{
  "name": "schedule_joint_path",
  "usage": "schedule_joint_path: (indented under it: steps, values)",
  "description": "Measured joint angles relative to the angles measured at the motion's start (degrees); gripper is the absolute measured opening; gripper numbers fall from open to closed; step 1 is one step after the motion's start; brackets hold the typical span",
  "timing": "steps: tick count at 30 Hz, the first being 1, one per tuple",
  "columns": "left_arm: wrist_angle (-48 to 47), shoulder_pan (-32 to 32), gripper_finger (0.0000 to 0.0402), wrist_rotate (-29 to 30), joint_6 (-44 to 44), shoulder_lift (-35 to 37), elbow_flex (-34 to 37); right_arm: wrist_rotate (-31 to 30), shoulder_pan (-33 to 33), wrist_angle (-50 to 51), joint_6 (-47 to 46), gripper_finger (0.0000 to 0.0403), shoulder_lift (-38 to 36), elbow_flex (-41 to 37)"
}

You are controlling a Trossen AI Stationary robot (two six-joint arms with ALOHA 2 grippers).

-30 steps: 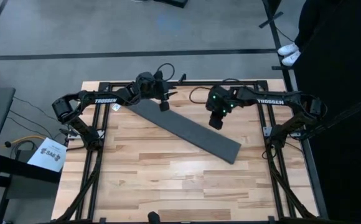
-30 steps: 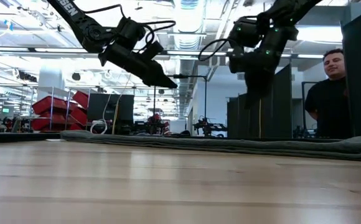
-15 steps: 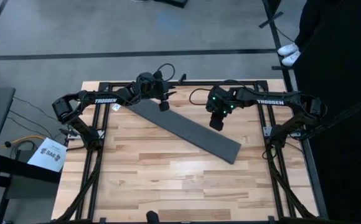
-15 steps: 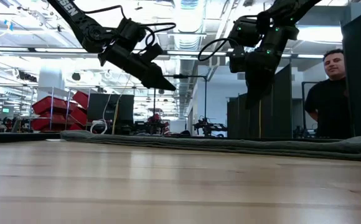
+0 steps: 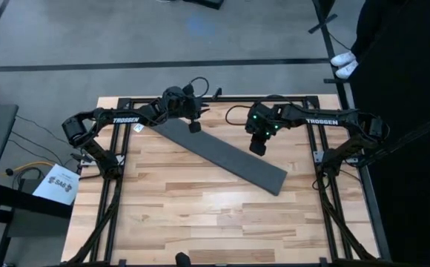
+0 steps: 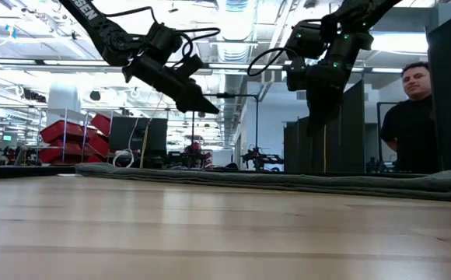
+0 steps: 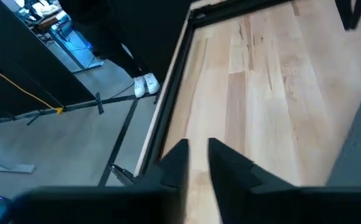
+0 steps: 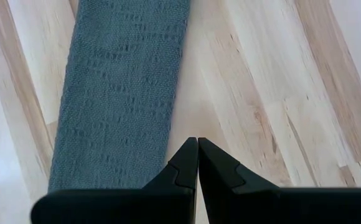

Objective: Roll towel
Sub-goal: Roll the gray towel

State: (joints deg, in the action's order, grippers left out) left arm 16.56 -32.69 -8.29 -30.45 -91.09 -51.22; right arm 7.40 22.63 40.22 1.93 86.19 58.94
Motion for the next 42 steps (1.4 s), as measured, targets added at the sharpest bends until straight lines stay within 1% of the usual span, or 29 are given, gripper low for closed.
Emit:
schedule_joint_path:
  steps: [2,5,12,18,20,23,28,33,38,42]
  values:
    - [-0.7,0.0,0.0009,0.0,-0.3,0.0,0.0,0.0,0.0,0.0,0.0,0.0,0.0,0.0]
    - [-0.4,0.0,0.0002,0.0,-0.1,0.1,0.0,0.0,0.0,-0.3,0.0,0.0,0.0,0.0]
    - [0.9,0.0,0.0005,0.0,1.1,0.1,0.0,0.0,0.0,-0.5,0.0,0.0,0.0,0.0]
    - [0.9,0.0,0.0005,-0.1,2.6,0.1,0.0,0.0,0.0,0.2,-2.4,0.0006,0.0,0.0]
    - [0.9,0.0,0.0005,-0.1,2.6,0.1,0.0,0.0,0.0,0.5,-2.9,0.0018,0.0,0.0]
    - [0.7,0.0,0.0006,-0.1,2.7,0.1,0.0,0.0,0.0,2.4,-5.7,0.0047,0.0,0.0]
    - [-1.2,0.4,0.0006,-0.1,2.9,0.1,0.0,0.0,-0.3,15.2,-12.6,0.01,0.0,0.0]
    - [-2.3,1.8,0.0006,-0.1,2.6,0.1,0.0,0.0,-3.4,22.2,-19.1,0.0146,0.0,-2.0]
    - [-2.3,3.6,0.0006,-0.2,2.5,0.1,0.0,0.0,-7.2,22.9,-23.6,0.0187,0.0,-4.7]
    - [-2.3,4.7,0.0006,-0.2,2.4,0.1,0.0,0.0,-10.4,24.3,-26.7,0.021,0.0,-5.3]
